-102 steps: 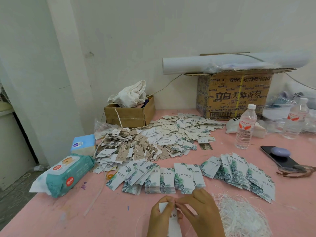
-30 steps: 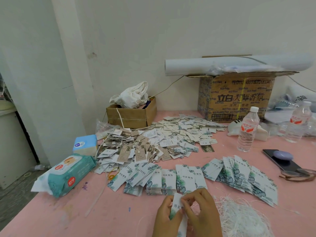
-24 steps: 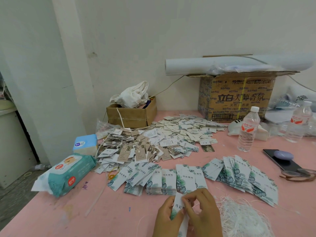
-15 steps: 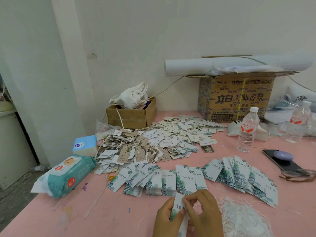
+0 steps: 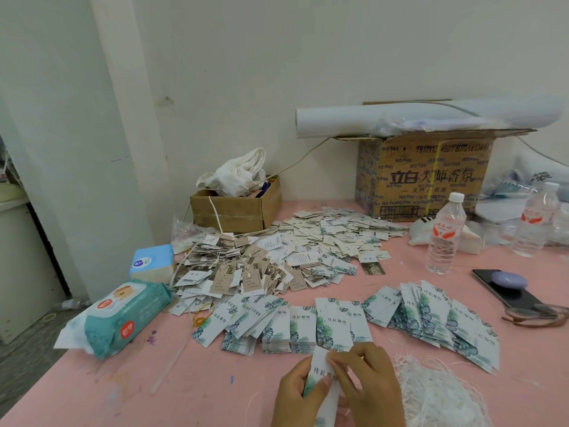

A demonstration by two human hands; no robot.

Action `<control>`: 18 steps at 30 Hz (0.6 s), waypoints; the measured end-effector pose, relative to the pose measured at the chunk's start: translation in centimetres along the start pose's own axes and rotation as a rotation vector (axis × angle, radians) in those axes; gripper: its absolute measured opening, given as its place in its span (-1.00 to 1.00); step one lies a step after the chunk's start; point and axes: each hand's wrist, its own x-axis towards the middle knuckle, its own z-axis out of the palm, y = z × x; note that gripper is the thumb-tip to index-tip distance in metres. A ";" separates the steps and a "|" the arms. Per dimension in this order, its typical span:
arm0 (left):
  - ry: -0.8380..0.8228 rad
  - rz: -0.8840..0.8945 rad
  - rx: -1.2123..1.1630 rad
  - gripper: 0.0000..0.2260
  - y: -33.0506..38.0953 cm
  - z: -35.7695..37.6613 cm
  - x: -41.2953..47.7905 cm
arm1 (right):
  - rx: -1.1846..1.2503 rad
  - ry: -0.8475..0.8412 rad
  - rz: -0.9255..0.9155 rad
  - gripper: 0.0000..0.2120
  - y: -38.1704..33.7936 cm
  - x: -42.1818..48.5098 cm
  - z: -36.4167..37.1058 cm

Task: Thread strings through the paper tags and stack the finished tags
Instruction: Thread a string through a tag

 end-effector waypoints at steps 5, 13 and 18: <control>0.036 0.112 -0.098 -0.69 -1.6 2.5 -3.0 | 0.033 -0.003 0.089 -0.92 0.3 -0.2 0.2; 0.019 0.165 -0.083 -0.65 -1.3 2.6 -3.5 | 0.568 -0.183 0.872 -0.81 0.2 0.0 0.4; -0.031 0.138 -0.045 -0.66 -0.9 1.9 -3.3 | 0.758 -0.325 1.117 -0.83 0.2 0.6 -0.3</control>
